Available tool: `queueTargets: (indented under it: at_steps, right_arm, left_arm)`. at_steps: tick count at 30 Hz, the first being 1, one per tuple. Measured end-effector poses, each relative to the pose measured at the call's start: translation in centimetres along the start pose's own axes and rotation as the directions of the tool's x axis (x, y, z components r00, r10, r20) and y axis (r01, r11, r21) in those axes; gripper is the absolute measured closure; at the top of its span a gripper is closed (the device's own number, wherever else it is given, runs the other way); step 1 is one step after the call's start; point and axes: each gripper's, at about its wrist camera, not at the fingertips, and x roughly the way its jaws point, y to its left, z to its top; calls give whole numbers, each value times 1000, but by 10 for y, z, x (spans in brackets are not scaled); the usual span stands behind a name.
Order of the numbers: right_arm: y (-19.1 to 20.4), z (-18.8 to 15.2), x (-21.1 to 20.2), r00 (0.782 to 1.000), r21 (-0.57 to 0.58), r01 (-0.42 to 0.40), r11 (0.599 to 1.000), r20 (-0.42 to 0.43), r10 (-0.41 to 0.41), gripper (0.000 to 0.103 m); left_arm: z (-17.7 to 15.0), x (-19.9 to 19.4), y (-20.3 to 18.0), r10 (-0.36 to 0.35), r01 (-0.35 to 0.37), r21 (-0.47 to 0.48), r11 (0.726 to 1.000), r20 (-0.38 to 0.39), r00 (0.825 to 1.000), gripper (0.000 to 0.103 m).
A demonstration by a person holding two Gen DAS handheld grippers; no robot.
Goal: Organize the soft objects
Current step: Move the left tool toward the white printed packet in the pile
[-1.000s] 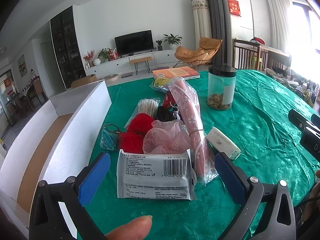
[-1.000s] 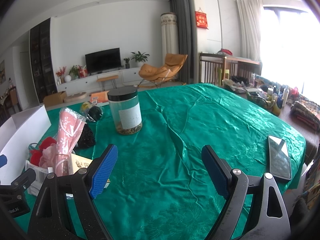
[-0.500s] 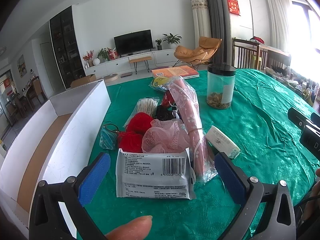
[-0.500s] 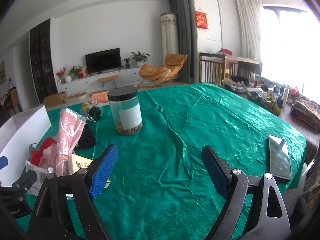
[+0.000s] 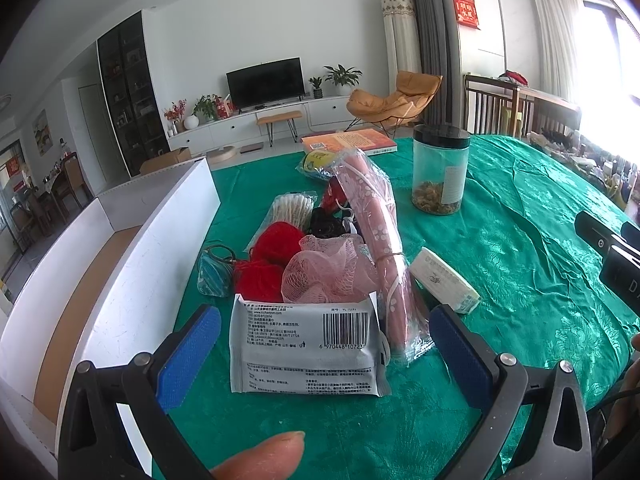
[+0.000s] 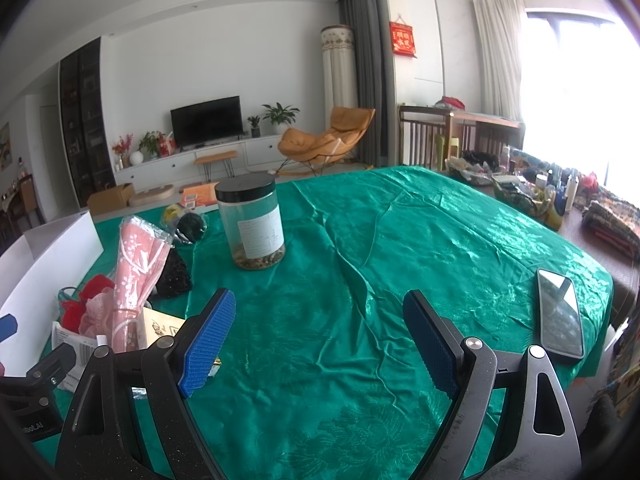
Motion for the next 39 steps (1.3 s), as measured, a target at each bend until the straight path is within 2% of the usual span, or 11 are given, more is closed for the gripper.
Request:
queueTargets:
  at_steps: [39]
  right_arm:
    - [0,-1,2,1000,4,-6,1000,-10,6,15]
  left_arm:
    - [-10,8,-5,-15,17,31,999,-59,998,0]
